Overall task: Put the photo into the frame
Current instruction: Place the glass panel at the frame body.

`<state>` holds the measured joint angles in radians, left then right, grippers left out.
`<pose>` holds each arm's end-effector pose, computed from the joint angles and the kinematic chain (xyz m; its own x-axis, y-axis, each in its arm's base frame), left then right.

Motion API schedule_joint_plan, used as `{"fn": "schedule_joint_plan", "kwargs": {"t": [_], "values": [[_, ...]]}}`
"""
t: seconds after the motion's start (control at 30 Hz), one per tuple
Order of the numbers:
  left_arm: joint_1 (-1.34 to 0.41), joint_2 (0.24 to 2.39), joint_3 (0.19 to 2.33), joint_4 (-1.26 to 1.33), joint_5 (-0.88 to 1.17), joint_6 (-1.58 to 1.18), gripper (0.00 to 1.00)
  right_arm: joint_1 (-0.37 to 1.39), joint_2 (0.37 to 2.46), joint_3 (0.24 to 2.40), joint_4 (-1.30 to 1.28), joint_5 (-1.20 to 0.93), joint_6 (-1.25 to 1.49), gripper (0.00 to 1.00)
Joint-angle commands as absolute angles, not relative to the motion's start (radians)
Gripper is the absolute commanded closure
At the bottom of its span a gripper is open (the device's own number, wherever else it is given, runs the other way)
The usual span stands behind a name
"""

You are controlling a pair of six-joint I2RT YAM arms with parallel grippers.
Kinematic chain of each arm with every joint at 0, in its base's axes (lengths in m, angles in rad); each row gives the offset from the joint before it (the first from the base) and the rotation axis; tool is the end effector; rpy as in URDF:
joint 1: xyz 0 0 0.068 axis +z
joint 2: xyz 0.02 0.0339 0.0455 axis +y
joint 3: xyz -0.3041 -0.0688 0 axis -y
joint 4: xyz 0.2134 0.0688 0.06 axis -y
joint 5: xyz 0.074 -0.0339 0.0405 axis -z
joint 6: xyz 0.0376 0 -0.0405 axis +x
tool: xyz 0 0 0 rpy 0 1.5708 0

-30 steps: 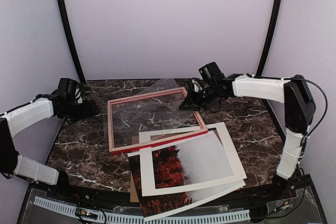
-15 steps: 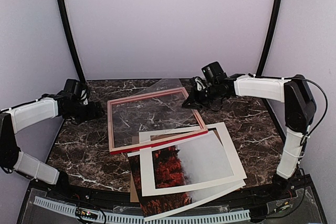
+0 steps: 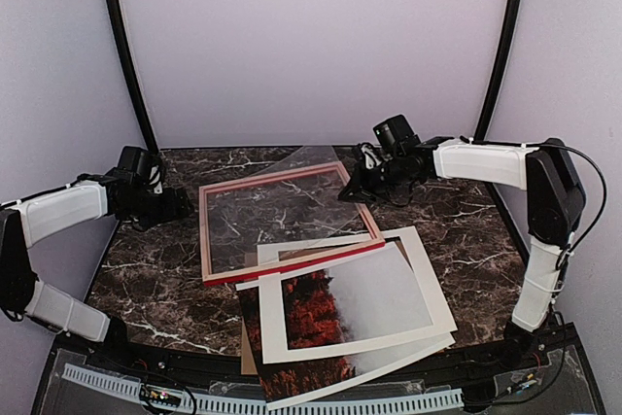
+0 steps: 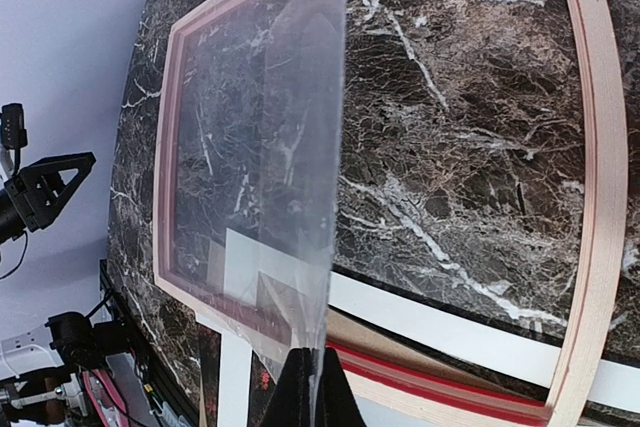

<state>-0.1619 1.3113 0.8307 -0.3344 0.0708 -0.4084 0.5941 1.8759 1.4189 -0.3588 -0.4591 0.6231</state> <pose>0.2319 -0.0406 0.2808 -0.7420 -0.2802 -0.6090 -0.0937 0.9429 -0.3196 0.3247 0.2395 0.2848 -0.9298 0.0032 -0.3682 -0.2597 0.7031 0.6620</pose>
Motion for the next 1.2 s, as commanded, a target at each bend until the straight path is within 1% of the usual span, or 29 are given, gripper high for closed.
{"fn": "schedule_joint_plan", "kwargs": {"t": [0.0, 1.17], "values": [[-0.167, 1.306, 0.846, -0.327, 0.069, -0.416, 0.11, 0.579, 1.873, 1.425, -0.345, -0.425, 0.601, 1.0], [-0.171, 1.315, 0.846, -0.326, 0.067, -0.414, 0.12, 0.572, 1.901, 1.462, -0.401, -0.42, 0.545, 1.0]]}}
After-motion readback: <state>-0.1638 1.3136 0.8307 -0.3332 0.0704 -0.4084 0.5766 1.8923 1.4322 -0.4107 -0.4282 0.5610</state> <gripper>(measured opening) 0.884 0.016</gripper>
